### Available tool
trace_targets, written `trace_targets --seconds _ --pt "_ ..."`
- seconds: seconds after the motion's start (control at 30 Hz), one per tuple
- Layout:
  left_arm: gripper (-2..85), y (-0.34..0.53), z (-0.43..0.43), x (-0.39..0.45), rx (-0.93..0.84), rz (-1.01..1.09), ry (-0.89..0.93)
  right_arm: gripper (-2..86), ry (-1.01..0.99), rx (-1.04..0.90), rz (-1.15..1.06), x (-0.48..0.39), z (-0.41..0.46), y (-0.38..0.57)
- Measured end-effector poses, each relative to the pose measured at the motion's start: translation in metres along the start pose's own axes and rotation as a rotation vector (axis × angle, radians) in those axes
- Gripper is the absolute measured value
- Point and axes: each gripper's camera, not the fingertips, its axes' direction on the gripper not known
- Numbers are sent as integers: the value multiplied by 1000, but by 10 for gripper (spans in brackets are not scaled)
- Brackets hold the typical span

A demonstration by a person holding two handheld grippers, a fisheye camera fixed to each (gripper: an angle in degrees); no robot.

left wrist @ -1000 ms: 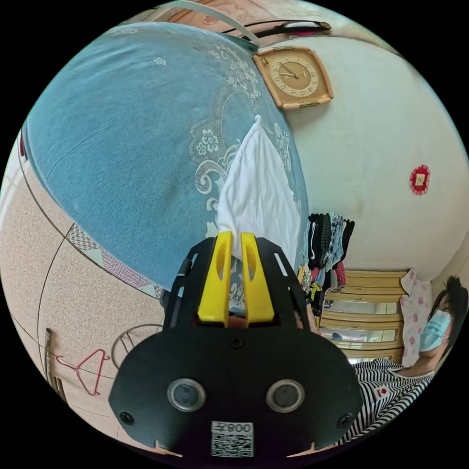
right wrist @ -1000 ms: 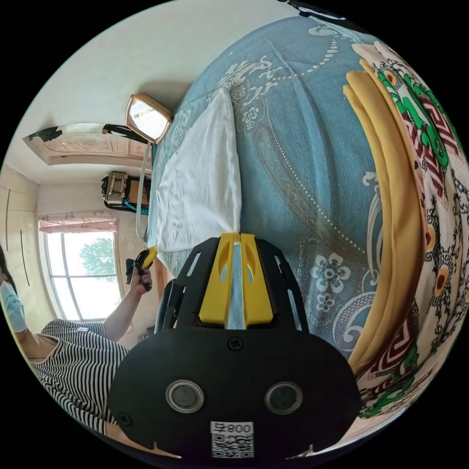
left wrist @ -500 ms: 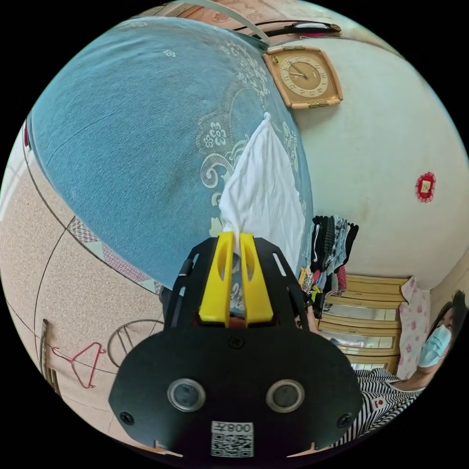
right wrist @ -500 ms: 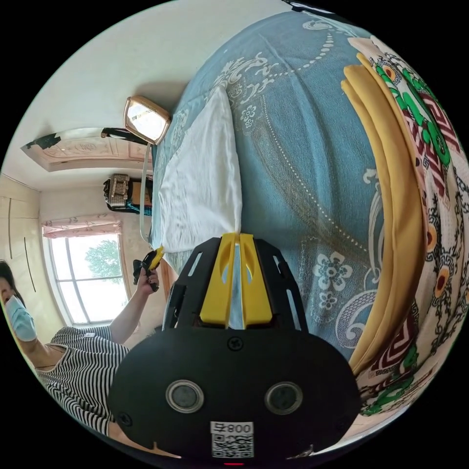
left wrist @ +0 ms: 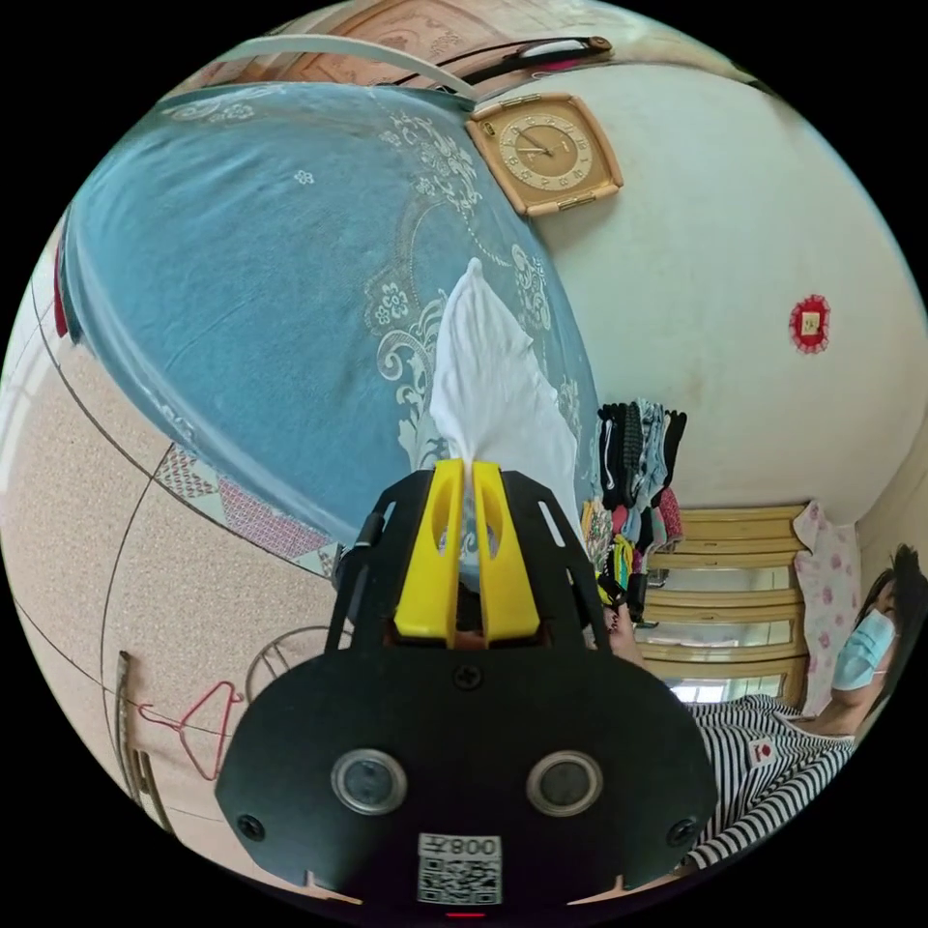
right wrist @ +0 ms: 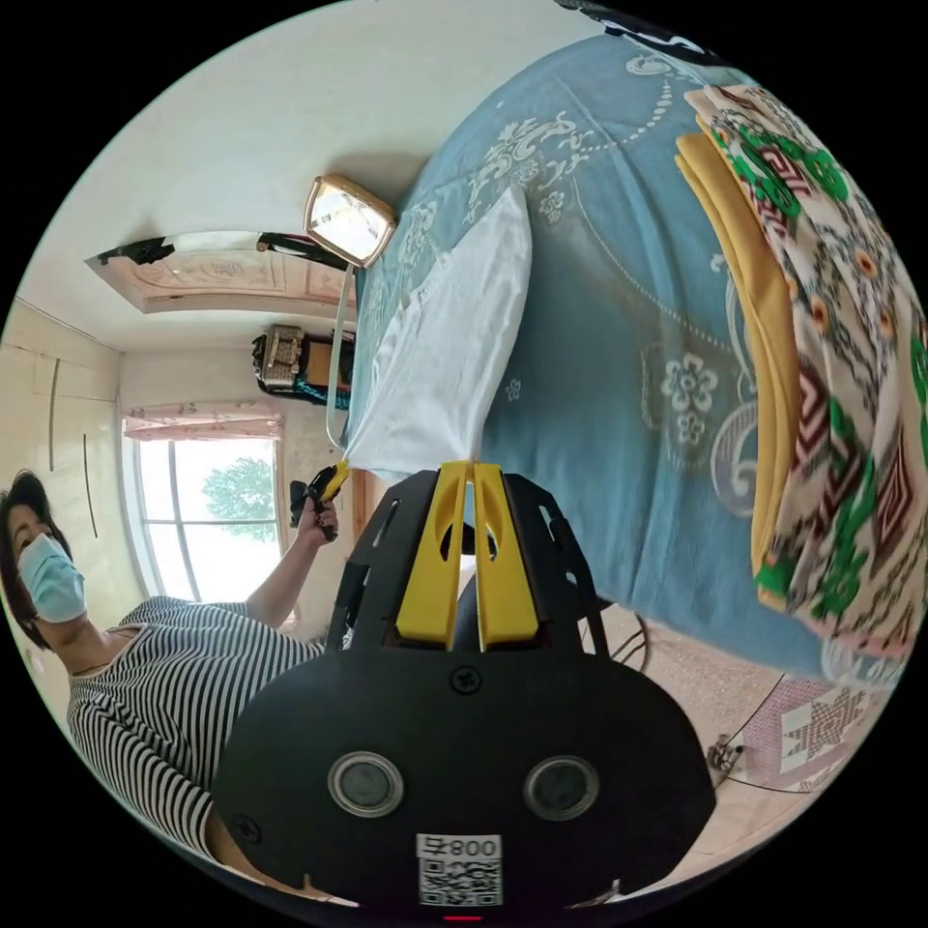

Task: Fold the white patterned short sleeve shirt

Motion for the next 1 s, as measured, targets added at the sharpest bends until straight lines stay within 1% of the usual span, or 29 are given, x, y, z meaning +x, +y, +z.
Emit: trace_targets --seconds 0.17,0.33,0.43,0.5,0.57,0.63,0.67,0.73,0.77,0.8,0.83,0.87,0.93,0.97,1.0 --pt "16 21 -12 46 -62 45 -86 7 -40 -23 34 0 6 62" --pt "10 41 4 78 -110 -41 -174 7 -37 -36 106 14 24 93" --pt "10 51 2 113 -89 -53 -288 7 -47 -21 137 19 30 98" --pt "14 58 -2 144 -71 -3 -295 7 -54 -15 125 15 29 100" --pt "24 65 2 189 -63 108 -268 7 -67 -2 107 8 25 101" --pt "43 76 30 266 -122 320 -210 7 -91 16 94 1 21 101" --pt "49 80 40 288 -145 381 -194 8 -95 25 85 -4 19 100" --pt "70 100 92 371 -255 600 -144 8 -111 34 68 -12 18 98" --pt "75 106 107 392 -289 653 -128 8 -124 40 57 -18 16 95" --pt "82 119 136 430 -356 752 -107 8 -128 42 49 -21 15 94" --pt "88 133 163 467 -411 855 -114 8 -133 46 33 -28 13 91" --pt "89 140 175 484 -437 907 -129 8 -135 53 20 -35 11 87" --pt "92 168 215 543 -506 1090 -191 8 -145 55 -4 -44 8 82" --pt "91 175 223 555 -516 1131 -216 8 -151 50 -16 -49 8 78" --pt "89 187 236 577 -521 1210 -293 8 -152 48 -22 -51 8 76"
